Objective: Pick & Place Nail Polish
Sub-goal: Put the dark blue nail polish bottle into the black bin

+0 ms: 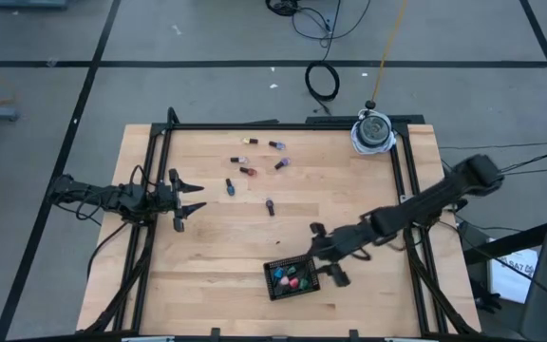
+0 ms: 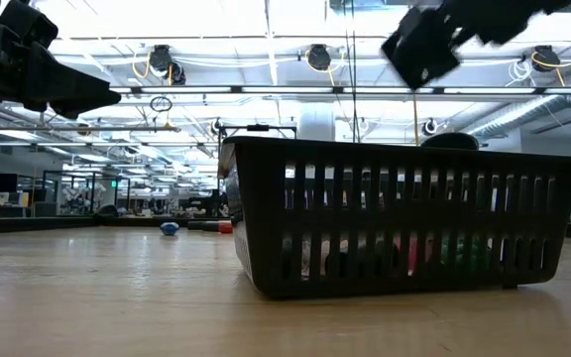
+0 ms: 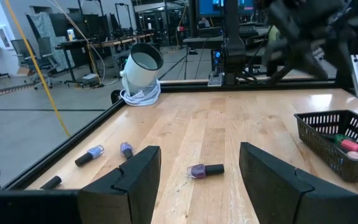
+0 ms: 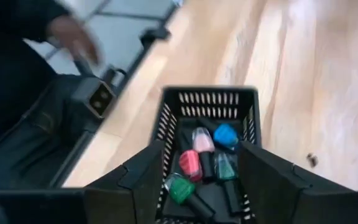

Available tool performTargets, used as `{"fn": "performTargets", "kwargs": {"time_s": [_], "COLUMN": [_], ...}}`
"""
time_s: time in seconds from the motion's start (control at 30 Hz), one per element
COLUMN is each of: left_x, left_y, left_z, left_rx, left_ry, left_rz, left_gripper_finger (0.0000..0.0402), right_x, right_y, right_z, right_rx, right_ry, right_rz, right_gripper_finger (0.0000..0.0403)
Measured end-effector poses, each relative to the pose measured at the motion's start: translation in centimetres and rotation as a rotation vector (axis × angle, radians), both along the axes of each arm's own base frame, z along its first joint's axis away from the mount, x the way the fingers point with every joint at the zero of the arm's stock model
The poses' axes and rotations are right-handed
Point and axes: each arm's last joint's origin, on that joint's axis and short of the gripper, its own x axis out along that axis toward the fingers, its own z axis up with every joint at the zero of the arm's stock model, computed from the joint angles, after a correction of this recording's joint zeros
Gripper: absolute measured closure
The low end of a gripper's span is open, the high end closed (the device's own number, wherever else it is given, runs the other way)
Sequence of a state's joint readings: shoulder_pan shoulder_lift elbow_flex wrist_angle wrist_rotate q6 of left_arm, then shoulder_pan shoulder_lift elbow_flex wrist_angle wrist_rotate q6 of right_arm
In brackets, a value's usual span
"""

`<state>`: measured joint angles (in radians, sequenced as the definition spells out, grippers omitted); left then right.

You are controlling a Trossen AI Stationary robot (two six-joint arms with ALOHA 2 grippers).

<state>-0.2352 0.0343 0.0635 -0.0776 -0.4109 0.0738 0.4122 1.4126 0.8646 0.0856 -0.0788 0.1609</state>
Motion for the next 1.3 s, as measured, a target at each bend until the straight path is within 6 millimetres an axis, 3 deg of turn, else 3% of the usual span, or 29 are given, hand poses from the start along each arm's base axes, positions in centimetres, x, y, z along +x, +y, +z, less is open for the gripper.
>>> {"fn": "performTargets", "kwargs": {"time_s": [0.2, 0.57, 0.77, 1.13, 1.3], "left_x": [0.0, 0.0, 0.0, -0.4, -0.1], "left_y": [0.0, 0.0, 0.0, 0.1, 0.3], "left_z": [0.0, 0.0, 0.2, 3.1, 2.4], "left_rx": [0.000, 0.049, 0.047, -0.125, -0.173], "left_ry": [0.000, 0.009, -0.008, -0.327, -0.280], "left_rz": [0.000, -0.003, -0.002, 0.015, 0.086], "left_gripper_finger": [0.0188, 0.0188, 0.0188, 0.0188, 0.0188], "right_x": [-4.5, -10.7, -11.9, -12.0, -12.0], "right_y": [-2.4, -5.9, -6.4, -6.5, -6.5], "right_z": [1.4, -2.4, -2.7, -2.7, -2.7], "right_rx": [-0.024, 0.160, 0.189, 0.193, 0.192], "right_ry": [-0.207, -0.494, -0.536, -0.540, -0.540], "right_rz": [-0.004, -0.155, -0.173, -0.178, -0.180], "right_gripper_finger": [0.0225, 0.0234, 0.0234, 0.0234, 0.0234]}}
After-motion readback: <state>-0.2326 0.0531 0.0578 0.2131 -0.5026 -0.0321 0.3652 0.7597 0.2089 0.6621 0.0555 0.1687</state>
